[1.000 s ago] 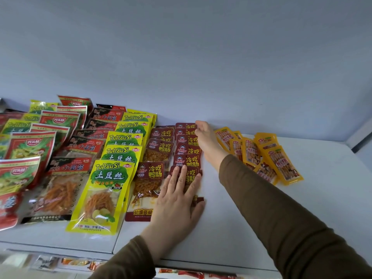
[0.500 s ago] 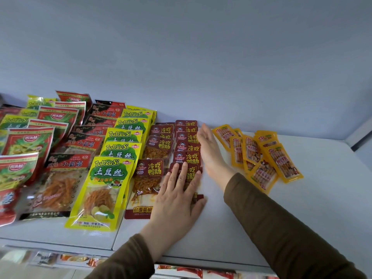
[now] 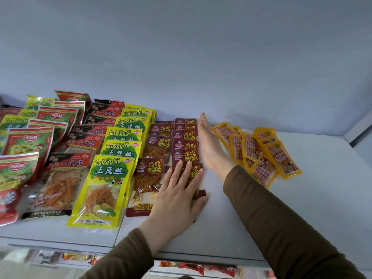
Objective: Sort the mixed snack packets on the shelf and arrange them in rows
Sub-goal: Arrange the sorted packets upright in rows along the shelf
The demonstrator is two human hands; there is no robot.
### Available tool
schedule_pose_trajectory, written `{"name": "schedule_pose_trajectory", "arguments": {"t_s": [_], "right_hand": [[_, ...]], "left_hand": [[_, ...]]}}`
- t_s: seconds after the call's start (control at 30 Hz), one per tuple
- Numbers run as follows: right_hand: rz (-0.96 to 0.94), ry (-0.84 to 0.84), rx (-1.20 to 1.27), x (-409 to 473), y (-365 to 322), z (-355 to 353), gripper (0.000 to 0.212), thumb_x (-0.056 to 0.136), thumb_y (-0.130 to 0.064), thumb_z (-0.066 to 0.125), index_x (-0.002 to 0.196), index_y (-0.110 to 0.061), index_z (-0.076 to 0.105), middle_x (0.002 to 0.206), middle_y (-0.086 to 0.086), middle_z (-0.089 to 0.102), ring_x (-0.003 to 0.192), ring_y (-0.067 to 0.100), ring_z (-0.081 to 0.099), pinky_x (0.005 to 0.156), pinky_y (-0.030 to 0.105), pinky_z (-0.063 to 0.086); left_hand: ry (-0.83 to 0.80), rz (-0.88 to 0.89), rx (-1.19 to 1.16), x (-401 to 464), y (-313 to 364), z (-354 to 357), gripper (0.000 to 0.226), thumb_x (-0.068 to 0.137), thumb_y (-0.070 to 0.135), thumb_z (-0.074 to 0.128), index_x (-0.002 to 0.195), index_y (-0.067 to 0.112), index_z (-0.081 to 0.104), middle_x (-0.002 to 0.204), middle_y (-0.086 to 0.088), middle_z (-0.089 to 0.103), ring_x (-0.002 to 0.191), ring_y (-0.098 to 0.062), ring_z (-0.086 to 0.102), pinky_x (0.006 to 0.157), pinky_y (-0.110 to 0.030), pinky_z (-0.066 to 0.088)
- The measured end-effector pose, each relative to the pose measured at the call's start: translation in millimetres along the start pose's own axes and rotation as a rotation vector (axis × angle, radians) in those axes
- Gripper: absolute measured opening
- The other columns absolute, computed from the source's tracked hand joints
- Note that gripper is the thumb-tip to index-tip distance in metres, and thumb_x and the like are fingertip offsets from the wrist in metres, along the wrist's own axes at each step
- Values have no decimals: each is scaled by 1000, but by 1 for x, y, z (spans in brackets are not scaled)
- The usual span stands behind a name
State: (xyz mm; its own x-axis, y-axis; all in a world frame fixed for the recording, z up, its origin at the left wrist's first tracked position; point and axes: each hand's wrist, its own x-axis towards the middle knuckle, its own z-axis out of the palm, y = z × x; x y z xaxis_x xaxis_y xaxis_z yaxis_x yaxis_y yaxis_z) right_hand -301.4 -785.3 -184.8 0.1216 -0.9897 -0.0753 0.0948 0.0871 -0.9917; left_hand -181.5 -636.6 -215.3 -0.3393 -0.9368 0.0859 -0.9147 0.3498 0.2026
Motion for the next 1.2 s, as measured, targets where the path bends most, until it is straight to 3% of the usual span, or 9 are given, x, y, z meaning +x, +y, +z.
{"name": "schedule_pose_trajectory", "arguments": {"t_s": [0.07,0.17,0.33,0.47,0.6,0.83,1.03,1.13,1.2], "right_hand": [[-12,54,-48,-11,-2,-5,53,108,-50,33,159,-39,22,158,-22,30,129,-6,31,81,5,36],[-20,85,-138,-34,4,-19,39,109,-41,40,146,-36,46,128,-38,46,113,-20,43,84,8,33],[-37,30,-360,-73,19,-33,40,107,-27,50,147,-28,47,143,-21,48,133,-4,40,89,6,32],[-58,-13,-521,-102,29,-32,46,105,-26,52,150,-31,42,131,-39,44,121,-25,39,94,5,35],[-53,-52,-507,-128,39,-21,54,106,-24,49,157,-30,31,151,-14,46,138,-2,42,113,28,41],[-45,-15,-379,-143,35,-9,54,107,-22,48,157,-28,30,155,-11,43,143,1,39,119,39,38],[-67,0,-474,-144,33,-14,49,106,-28,49,152,-37,35,152,-18,43,141,-1,38,116,28,39],[-57,-63,-565,-147,35,-7,53,103,-29,55,152,-40,36,160,-17,30,146,1,31,117,30,39],[-106,-68,-736,-149,39,-1,60,101,-32,59,155,-38,33,165,-15,21,151,-1,13,122,36,31]], "left_hand": [[60,-11,-37,-3,-7,-8,70,100,70,5,161,41,-13,170,8,-21,151,-11,-33,123,-34,-20],[185,-121,-111,-10,-25,-24,75,100,67,11,163,33,-6,170,10,-11,155,-9,-23,123,-30,-14],[201,-145,-172,-31,-45,-33,71,102,54,43,163,23,22,170,5,15,159,-15,-5,129,-37,4],[77,-23,-85,-41,-37,-23,67,101,61,33,162,34,25,169,14,9,158,-13,-12,128,-38,-5],[1,-19,15,-40,-26,-12,70,98,67,11,162,40,16,170,13,5,158,-12,-11,128,-37,-10],[-3,-41,3,-37,-23,-4,65,104,62,24,163,41,3,171,13,-5,157,-9,-16,123,-30,-18],[122,-71,-120,-39,-40,-19,66,104,55,24,162,24,26,171,2,15,159,-15,9,130,-40,12],[106,-194,-103,-41,-48,-21,86,98,66,6,162,11,25,170,-11,16,159,-25,7,129,-41,13],[83,-198,-74,-41,-49,-18,94,94,71,-3,162,10,22,169,-11,14,159,-25,4,129,-40,9]]}}
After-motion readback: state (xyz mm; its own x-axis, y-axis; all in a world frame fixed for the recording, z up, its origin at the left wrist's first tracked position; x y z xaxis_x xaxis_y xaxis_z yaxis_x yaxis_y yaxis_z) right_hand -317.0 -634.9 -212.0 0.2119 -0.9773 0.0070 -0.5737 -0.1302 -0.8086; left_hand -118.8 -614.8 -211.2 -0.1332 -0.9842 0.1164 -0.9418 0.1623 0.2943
